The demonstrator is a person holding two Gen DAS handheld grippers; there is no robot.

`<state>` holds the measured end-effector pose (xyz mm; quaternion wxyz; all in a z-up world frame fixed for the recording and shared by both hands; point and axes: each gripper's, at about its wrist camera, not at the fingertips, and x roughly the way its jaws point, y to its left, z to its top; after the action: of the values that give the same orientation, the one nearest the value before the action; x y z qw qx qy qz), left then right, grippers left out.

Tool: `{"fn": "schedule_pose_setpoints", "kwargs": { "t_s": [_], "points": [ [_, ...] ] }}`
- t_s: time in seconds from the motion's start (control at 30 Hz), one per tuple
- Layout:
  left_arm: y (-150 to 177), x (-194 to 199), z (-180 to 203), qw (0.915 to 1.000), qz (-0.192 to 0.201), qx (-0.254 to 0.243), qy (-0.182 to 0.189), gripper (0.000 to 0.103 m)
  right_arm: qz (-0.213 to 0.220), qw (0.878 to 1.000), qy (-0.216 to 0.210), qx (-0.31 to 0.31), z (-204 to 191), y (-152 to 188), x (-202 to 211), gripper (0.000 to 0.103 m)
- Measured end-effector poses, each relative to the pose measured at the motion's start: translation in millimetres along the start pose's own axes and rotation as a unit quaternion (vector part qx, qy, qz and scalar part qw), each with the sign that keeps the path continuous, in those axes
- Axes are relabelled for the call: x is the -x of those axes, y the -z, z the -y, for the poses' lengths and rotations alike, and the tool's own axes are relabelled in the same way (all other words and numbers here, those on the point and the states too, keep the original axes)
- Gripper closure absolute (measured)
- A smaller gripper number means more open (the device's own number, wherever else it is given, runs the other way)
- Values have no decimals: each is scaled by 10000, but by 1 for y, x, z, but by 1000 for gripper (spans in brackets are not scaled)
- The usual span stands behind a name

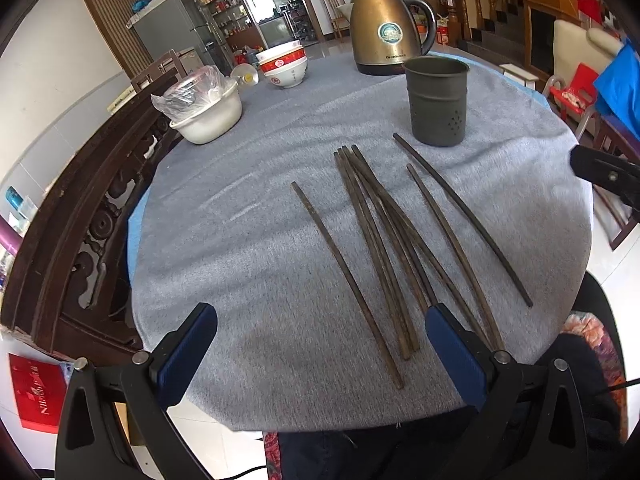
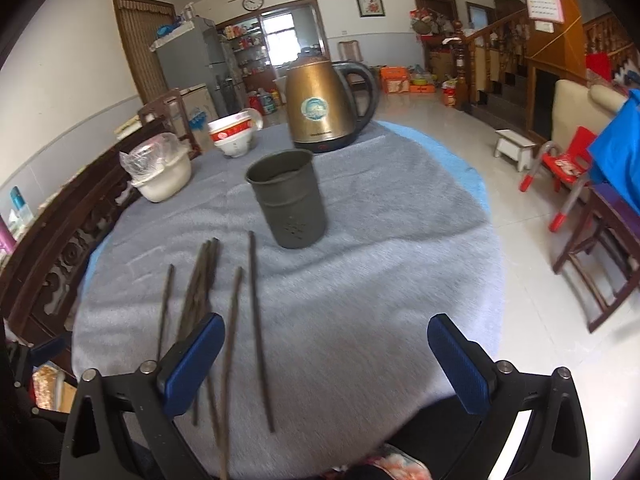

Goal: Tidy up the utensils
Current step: 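Lower the right tool onto a single chopstick and close on it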

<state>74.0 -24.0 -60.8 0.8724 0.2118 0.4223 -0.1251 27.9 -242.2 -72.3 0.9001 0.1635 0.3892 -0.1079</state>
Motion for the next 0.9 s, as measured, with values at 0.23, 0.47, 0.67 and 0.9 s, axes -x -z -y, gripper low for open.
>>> {"fn": "schedule_pose_setpoints", "kwargs": {
  "t_s": [0.23,0.47,0.67,0.9],
  "points": [
    [-35,-24,-64,9935,-97,952,620,0,-431,9975,-517,201,-29,-26,-56,50],
    [-74,-87,-102,9809,-645,1510,1040,17,-1041,9913,-718,366,-63,-41,-126,64],
    [-93,-136,-99,9631,-1267,1759,1597,36,-1300,9889,-523,483,-79,-48,-170,66],
    [-103,-168,-97,9468,-1681,1981,1899,51,-1501,9875,-110,467,-89,-53,-198,73]
  ]
}}
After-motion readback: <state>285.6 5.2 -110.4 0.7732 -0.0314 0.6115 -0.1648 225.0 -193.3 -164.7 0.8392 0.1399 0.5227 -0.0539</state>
